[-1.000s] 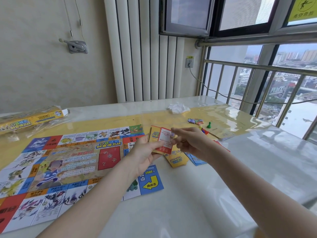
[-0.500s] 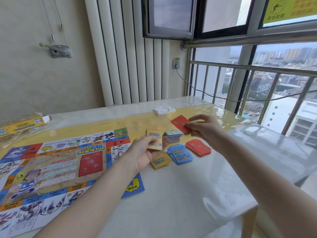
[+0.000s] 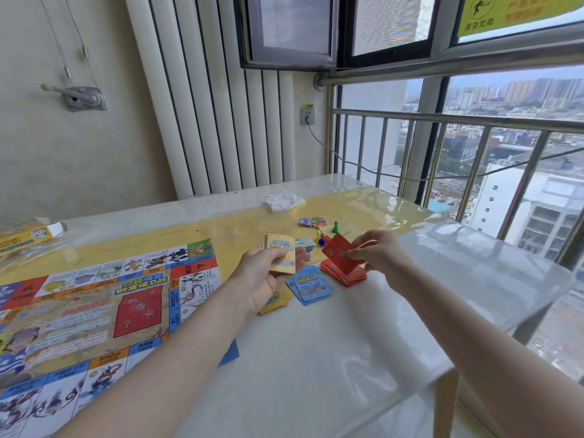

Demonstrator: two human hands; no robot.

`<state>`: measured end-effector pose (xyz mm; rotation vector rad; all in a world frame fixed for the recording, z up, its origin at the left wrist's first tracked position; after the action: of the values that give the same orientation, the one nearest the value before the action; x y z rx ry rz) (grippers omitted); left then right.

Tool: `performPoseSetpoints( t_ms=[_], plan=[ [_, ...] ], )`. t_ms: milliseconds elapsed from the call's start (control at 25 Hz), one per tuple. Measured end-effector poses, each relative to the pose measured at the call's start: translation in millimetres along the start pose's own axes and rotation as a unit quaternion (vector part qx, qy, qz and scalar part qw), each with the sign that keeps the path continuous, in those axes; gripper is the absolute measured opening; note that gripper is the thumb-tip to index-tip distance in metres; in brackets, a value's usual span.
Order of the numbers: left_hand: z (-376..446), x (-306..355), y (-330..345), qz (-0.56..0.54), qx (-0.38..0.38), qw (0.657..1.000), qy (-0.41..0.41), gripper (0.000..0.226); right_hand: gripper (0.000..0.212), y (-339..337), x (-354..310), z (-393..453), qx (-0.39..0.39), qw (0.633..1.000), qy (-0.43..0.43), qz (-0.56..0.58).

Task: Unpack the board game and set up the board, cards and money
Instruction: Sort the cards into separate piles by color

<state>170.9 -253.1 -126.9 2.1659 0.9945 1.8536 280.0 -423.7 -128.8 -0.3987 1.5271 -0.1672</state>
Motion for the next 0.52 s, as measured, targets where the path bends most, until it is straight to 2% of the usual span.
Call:
performPoseSetpoints(
  t_ms=[160, 280, 400, 520],
  plan=[
    [1.1, -2.4, -0.8, 0.008, 0.005, 1.0, 0.001, 0.028, 0.015, 5.9, 11.0, 1.3, 0.031, 0.993, -0.016, -0.109],
    [1.9, -1.7, -3.5, 0.006, 0.009, 1.0, -0.006, 0.03, 0.023, 6.2, 13.2, 0.8, 0.034, 0.975, -0.048, -0.213],
    [1.2, -0.1, -4.7, 0.008, 0.013, 1.0, -0.01, 0.029, 0.025, 5.2, 6.6, 1.0, 0.048, 0.968, -0.08, -0.232],
    [-0.2, 1.4, -4.7, 0.005, 0.012, 1.0, -0.01, 0.029, 0.032, 15.8, -3.8, -1.3, 0.01, 0.953, -0.112, -0.28]
  ],
)
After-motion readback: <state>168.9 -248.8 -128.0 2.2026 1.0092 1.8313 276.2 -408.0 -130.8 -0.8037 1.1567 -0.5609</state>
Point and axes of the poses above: each hand's wrist, its own z-axis towards the middle knuckle, its own y-axis out of the palm, x = y × z, the point moved 4 cm from there along z, towards the middle knuckle, and after that the axes turned 2 degrees about x, right-handed, at the moved point
